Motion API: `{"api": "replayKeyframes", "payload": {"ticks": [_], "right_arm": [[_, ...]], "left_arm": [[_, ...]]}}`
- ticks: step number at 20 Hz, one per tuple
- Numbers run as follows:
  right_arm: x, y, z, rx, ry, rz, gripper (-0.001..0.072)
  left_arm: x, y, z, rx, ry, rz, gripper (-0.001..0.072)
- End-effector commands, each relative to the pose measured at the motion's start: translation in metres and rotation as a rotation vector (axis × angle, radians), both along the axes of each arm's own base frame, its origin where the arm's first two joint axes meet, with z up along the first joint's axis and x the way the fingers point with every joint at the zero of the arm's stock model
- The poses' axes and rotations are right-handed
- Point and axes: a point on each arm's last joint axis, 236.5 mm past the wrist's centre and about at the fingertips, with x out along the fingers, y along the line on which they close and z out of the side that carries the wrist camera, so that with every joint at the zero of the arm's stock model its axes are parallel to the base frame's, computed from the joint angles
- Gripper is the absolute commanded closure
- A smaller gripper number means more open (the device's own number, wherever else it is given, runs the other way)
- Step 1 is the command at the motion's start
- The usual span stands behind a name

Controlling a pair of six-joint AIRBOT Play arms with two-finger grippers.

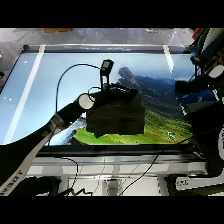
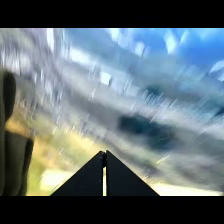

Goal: Fold the clothes and pants, and hang the long-sleeved shirts on hangers.

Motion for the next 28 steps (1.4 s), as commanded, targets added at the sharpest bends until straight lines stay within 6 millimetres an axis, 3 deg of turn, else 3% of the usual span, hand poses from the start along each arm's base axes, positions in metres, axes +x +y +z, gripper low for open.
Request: {"api": "replayKeyframes", "payload": {"ticks": [1, 2, 3, 4, 5, 8, 10, 12, 15, 19, 22, 25, 28], "right_arm": [[-0.026, 0.062, -0.015, 0.475, -0.042, 0.07, 0.0677], [-0.03, 0.084, -0.014, 0.607, -0.049, 0.057, 0.0672], [-0.034, 0.097, -0.021, 0.673, -0.03, 0.024, 0.0489], [-0.039, 0.11, -0.035, 0.687, 0.005, 0.002, 0.0054], [-0.045, 0.122, -0.048, 0.687, 0.049, -0.019, -0.0006], [-0.055, 0.165, -0.077, 0.596, 0.14, -0.009, -0.0007], [-0.053, 0.181, -0.097, 0.486, 0.172, -0.046, -0.0007], [-0.051, 0.172, -0.118, 0.329, 0.193, -0.11, -0.0006], [-0.048, 0.145, -0.124, 0.208, 0.217, -0.185, -0.0004], [-0.063, 0.154, -0.13, 0.285, 0.331, -0.203, 0.0002], [-0.078, 0.191, -0.136, 0.443, 0.421, -0.111, 0.002], [-0.072, 0.242, -0.117, 0.699, 0.412, -0.025, 0.002], [-0.062, 0.266, -0.124, 0.693, 0.355, -0.02, 0.0033]], "left_arm": [[0.014, 0.035, 0.043, -0.015, -0.097, 0.061, 0.0037], [0.016, 0.041, 0.048, -0.02, -0.105, 0.071, 0.0037], [0.017, 0.044, 0.051, -0.024, -0.109, 0.078, 0.0037], [0.018, 0.045, 0.051, -0.024, -0.109, 0.08, 0.0037], [0.017, 0.045, 0.051, -0.023, -0.108, 0.078, 0.0036], [0.008, 0.038, 0.044, -0.008, -0.083, 0.034, 0.0037], [0.002, 0.035, 0.04, 0.002, -0.066, 0.005, 0.0037], [-0.004, 0.032, 0.036, 0.011, -0.05, -0.021, 0.0037], [-0.012, 0.029, 0.03, 0.025, -0.028, -0.058, 0.0036], [-0.013, 0.028, 0.03, 0.026, -0.026, -0.061, 0.0036], [-0.014, 0.028, 0.029, 0.028, -0.022, -0.068, 0.0037], [-0.015, 0.028, 0.028, 0.03, -0.021, -0.07, 0.0037], [-0.013, 0.03, 0.026, 0.055, -0.037, -0.069, 0.0036]]}}
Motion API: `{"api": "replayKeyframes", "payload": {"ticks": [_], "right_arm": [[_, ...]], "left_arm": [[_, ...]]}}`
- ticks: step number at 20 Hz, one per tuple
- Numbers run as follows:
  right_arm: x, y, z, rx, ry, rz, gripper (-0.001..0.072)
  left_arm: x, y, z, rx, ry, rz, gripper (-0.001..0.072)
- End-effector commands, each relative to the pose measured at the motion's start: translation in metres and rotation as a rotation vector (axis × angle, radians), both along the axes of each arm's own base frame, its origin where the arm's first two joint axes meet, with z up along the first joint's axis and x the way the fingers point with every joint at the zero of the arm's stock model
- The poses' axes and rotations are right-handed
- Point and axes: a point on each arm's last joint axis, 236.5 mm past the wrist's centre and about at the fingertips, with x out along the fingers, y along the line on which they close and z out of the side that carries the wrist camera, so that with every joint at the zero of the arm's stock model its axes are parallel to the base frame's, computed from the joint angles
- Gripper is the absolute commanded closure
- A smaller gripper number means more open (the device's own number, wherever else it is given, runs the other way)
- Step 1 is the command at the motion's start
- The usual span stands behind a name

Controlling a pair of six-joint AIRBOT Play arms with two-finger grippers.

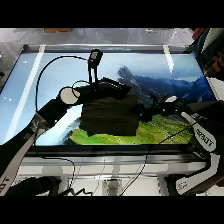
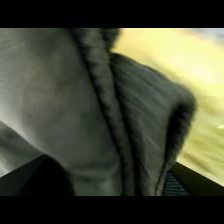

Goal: Fold the clothes and pants, and hang the long-sleeved shirts on hangers.

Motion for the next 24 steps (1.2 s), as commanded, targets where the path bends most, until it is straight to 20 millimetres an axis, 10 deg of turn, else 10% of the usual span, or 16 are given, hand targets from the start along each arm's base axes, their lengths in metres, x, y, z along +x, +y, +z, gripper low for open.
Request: {"api": "replayKeyframes", "payload": {"ticks": [1, 4, 7, 9, 11, 15, 19, 24], "right_arm": [[0.017, 0.035, 0.005, 0.067, -0.104, 0.0, 0.014], [0.032, 0.054, 0.019, 0.048, -0.212, 0.052, 0.0669], [0.06, 0.063, 0.066, 0.088, -0.324, 0.089, 0.0676], [0.084, 0.051, 0.112, 0.122, -0.381, 0.054, 0.0676], [0.111, 0.017, 0.166, 0.139, -0.446, -0.041, 0.0676], [0.127, -0.099, 0.278, 0.071, -0.641, -0.263, 0.0676], [0.066, -0.253, 0.331, -0.224, -0.638, -0.567, 0.0677], [-0.114, -0.423, 0.339, -0.792, -0.358, -0.979, 0.0676]], "left_arm": [[0.002, 0.003, -0.004, 0.041, -0.027, -0.003, 0.0036], [0.004, 0.007, -0.009, 0.091, -0.062, -0.004, 0.0037], [0.007, 0.021, -0.006, 0.206, -0.17, -0.004, 0.004], [0.005, 0.042, 0.001, 0.306, -0.241, -0.006, 0.0352], [0.001, 0.076, 0.005, 0.423, -0.272, -0.01, 0.0686], [0.001, 0.174, 0.005, 0.544, -0.112, 0.169, 0.0691], [-0.008, 0.252, 0.009, 0.534, 0.058, 0.372, 0.069], [-0.013, 0.276, 0.011, 0.541, 0.087, 0.419, 0.069]]}}
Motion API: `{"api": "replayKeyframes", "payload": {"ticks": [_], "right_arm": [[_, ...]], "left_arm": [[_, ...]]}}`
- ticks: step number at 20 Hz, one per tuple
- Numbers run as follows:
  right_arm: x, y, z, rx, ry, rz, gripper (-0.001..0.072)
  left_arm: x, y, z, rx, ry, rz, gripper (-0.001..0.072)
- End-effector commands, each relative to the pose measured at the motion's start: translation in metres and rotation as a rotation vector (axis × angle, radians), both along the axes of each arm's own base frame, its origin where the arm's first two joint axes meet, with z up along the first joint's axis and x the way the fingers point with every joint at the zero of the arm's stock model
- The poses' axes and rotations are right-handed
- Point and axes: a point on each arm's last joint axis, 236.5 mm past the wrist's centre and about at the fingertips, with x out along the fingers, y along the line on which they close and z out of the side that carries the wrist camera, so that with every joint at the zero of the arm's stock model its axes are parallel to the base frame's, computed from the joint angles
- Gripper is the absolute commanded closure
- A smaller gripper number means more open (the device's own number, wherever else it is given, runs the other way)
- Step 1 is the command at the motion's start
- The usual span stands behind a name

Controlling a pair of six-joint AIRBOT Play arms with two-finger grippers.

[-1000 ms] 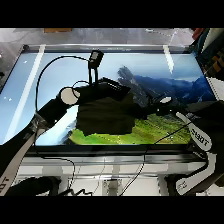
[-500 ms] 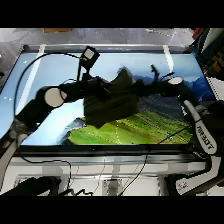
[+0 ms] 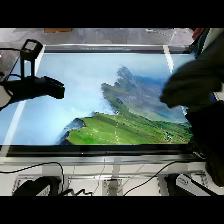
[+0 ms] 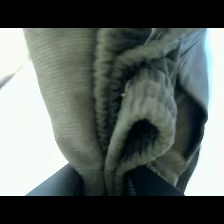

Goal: Fold the clothes and pants, and hang the long-sleeved shirts on hangers.

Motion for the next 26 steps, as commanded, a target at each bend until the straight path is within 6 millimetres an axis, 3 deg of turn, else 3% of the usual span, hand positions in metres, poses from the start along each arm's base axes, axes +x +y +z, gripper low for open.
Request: {"api": "replayKeyframes", "payload": {"ticks": [1, 3, 6, 8, 10, 11, 12, 13, 16, 18, 19, 21, 23, 26], "right_arm": [[-0.144, -0.106, 0.007, -0.164, 0.218, -0.504, 0.0676], [-0.202, -0.128, 0.008, -0.114, 0.27, -0.734, 0.0676], [-0.26, -0.136, -0.006, -0.076, 0.404, -0.875, 0.0676], [-0.29, -0.145, -0.007, -0.072, 0.436, -0.995, 0.0676], [-0.306, -0.15, -0.007, -0.016, 0.421, -1.116, 0.0652], [-0.309, -0.151, -0.007, 0.008, 0.409, -1.155, 0.0497], [-0.31, -0.152, -0.007, 0.027, 0.399, -1.18, 0.0188], [-0.309, -0.152, -0.007, 0.028, 0.394, -1.179, 0.0018], [-0.292, -0.149, -0.004, 0.059, 0.341, -1.134, 0.0021], [-0.26, -0.147, 0.005, 0.039, 0.254, -0.997, 0.004], [-0.239, -0.143, 0.01, 0.013, 0.215, -0.895, 0.0137], [-0.192, -0.118, 0.012, 0.02, 0.154, -0.697, 0.0443], [-0.15, -0.078, -0.001, 0.005, 0.175, -0.462, 0.0677], [-0.105, -0.012, -0.029, -0.11, 0.275, -0.137, 0.0675]], "left_arm": [[-0.007, 0.018, -0.002, 0.005, 0.035, 0.052, 0.069], [-0.007, 0.016, -0.002, -0.005, 0.037, 0.048, 0.069], [-0.007, 0.016, -0.002, -0.004, 0.036, 0.049, 0.069], [-0.007, 0.016, -0.002, -0.004, 0.036, 0.049, 0.069], [-0.007, 0.016, -0.002, -0.004, 0.036, 0.049, 0.069], [-0.007, 0.016, -0.002, -0.004, 0.036, 0.049, 0.069], [-0.007, 0.016, -0.002, -0.004, 0.036, 0.049, 0.069], [-0.007, 0.016, -0.002, -0.004, 0.036, 0.049, 0.069], [-0.007, 0.016, -0.002, -0.004, 0.036, 0.049, 0.069], [-0.007, 0.016, -0.002, -0.004, 0.036, 0.049, 0.069], [-0.007, 0.016, -0.002, -0.004, 0.037, 0.049, 0.069], [-0.007, 0.016, -0.002, -0.004, 0.036, 0.049, 0.069], [-0.007, 0.016, -0.002, -0.004, 0.036, 0.049, 0.069], [-0.007, 0.016, -0.002, -0.004, 0.036, 0.049, 0.069]]}}
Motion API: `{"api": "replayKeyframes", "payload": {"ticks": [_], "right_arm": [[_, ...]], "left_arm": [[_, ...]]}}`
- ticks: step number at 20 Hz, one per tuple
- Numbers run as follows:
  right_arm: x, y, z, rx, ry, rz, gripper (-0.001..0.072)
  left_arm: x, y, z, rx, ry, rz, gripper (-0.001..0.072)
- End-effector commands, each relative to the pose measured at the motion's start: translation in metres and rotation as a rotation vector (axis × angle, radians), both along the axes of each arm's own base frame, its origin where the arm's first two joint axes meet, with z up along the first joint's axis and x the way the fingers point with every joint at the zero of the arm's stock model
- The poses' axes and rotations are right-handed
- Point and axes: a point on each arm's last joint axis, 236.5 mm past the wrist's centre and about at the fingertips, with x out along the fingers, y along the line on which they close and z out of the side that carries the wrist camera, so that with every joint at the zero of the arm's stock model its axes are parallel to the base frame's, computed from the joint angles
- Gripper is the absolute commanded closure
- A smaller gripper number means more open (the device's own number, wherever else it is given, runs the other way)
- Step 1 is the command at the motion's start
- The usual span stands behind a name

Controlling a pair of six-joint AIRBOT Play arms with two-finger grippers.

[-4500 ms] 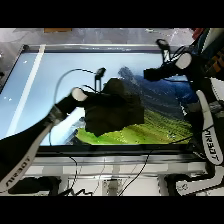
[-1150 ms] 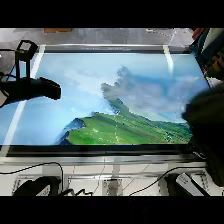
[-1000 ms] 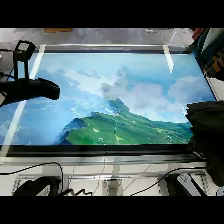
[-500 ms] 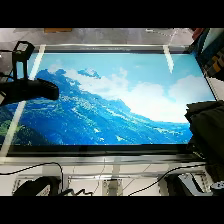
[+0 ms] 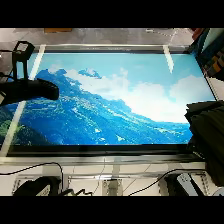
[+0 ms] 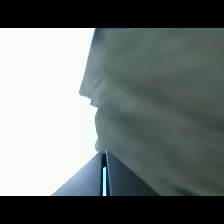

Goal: Fold the clothes and pants, and hang the long-sleeved shirts on hangers.

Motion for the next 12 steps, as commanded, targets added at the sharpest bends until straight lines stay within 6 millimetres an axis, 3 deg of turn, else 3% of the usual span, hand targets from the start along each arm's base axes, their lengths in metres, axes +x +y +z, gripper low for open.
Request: {"api": "replayKeyframes", "payload": {"ticks": [1, 4, 8, 10, 12], "right_arm": [[0.049, 0.077, -0.03, -0.064, 0.111, 0.386, 0.0675], [0.069, 0.137, -0.05, -0.137, 0.224, 0.624, 0.0676], [0.077, 0.202, -0.055, -0.23, 0.287, 0.793, 0.0676], [0.069, 0.217, -0.059, -0.272, 0.342, 0.843, 0.0676], [0.058, 0.207, -0.062, -0.326, 0.423, 0.809, 0.0676]], "left_arm": [[0.0, 0.0, 0.0, 0.0, -0.001, 0.001, 0.069], [0.0, 0.0, 0.0, 0.0, -0.001, 0.001, 0.069], [0.0, 0.0, 0.0, 0.0, -0.001, 0.001, 0.069], [0.0, 0.0, 0.0, 0.0, -0.001, 0.001, 0.069], [0.0, 0.0, 0.0, 0.0, -0.001, 0.001, 0.069]]}}
